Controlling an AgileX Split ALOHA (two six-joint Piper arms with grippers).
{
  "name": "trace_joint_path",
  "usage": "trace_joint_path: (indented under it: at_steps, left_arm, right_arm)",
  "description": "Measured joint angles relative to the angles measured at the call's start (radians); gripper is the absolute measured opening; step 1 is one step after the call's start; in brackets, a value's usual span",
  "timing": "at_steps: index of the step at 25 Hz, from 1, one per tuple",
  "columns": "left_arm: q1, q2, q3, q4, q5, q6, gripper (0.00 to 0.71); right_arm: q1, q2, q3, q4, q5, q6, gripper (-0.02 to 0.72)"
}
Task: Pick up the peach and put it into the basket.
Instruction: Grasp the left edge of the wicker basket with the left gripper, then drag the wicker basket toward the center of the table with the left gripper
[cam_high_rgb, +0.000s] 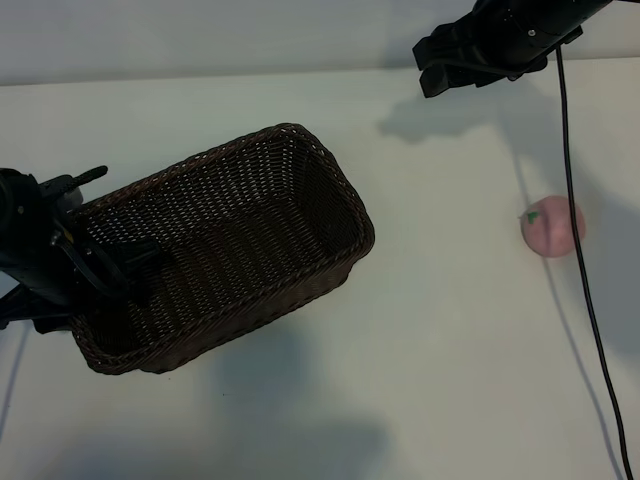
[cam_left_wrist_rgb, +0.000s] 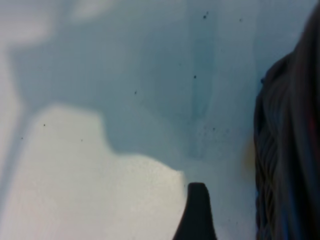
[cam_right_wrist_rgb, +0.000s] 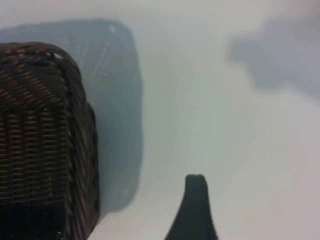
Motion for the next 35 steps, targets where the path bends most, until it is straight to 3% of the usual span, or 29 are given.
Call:
trace_joint_path:
  at_steps: [4,9,24,28,34,35]
  left_arm:
    - [0.0,0.0,0.0,-0.003,-0.003,0.0,0.54]
    - [0.0,0.0,0.0,-0.009,-0.008,-0.01,0.391]
    - [0.0,0.0,0.0,-0.036,-0.022,0.027,0.379]
    - [0.0,0.0,0.0,-0.156,-0.043,0.127,0.379]
    - [0.048,-0.006,0.001,-0.397,-0.057,0.352,0.377]
    - [0.057,-0.013,0.001,-0.432,-0.056,0.386,0.315]
  right_arm:
    - [0.0,0.0,0.0,0.0,0.002,0.0,0.585]
    - [0.0,0.0,0.0,0.0,0.004,0.0,0.585]
    - [0.0,0.0,0.0,0.0,0.003,0.0,0.585]
    - [0.001,0.0,0.0,0.0,0.004,0.0,0.585]
    - [0.001,0.0,0.0,0.0,0.004,0.0,0.585]
    - [0.001,0.0,0.0,0.0,0.004,0.0,0.585]
